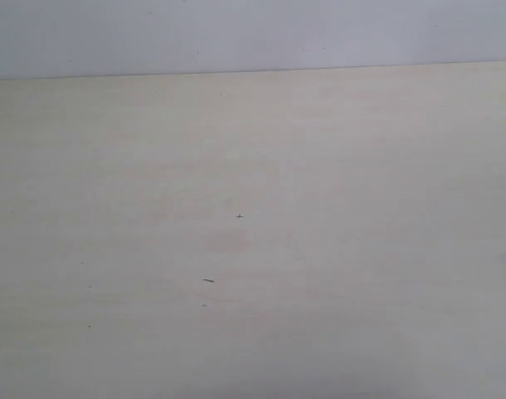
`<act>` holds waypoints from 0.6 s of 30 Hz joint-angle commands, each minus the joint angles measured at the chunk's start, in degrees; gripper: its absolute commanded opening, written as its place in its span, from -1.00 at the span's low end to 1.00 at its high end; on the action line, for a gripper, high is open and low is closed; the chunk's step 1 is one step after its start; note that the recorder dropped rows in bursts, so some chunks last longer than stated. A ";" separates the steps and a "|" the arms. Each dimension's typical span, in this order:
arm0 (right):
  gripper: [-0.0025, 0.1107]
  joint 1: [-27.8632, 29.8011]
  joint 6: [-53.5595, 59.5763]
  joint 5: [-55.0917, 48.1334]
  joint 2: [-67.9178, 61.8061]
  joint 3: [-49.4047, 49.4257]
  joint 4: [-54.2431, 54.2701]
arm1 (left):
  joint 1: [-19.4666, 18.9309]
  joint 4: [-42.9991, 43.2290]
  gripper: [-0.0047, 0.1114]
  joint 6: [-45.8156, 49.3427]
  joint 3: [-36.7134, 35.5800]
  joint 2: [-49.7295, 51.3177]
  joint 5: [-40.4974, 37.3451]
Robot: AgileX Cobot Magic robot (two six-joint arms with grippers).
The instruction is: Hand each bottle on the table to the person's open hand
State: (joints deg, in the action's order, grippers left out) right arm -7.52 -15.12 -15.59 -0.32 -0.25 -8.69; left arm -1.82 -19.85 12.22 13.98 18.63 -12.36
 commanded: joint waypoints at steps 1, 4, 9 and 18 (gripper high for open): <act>-0.96 -0.19 -0.03 0.48 0.32 0.25 -0.23 | -0.25 0.21 -0.90 0.20 -2.21 -0.31 0.03; -0.96 -0.19 -0.03 0.48 0.32 0.25 -0.23 | -0.25 0.99 -0.90 0.20 -2.23 -0.31 0.03; -0.96 -0.19 -0.03 0.48 0.32 0.25 -0.23 | -0.25 9.62 -0.90 -7.62 -3.66 -0.62 0.71; -0.96 -0.19 -0.03 0.48 0.32 0.25 -0.23 | -0.25 16.96 -0.90 -13.74 -5.85 -2.30 1.19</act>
State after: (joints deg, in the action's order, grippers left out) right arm -7.52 -15.12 -15.59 -0.32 -0.25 -8.69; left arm -1.82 -3.69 -0.66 8.47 16.70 -12.10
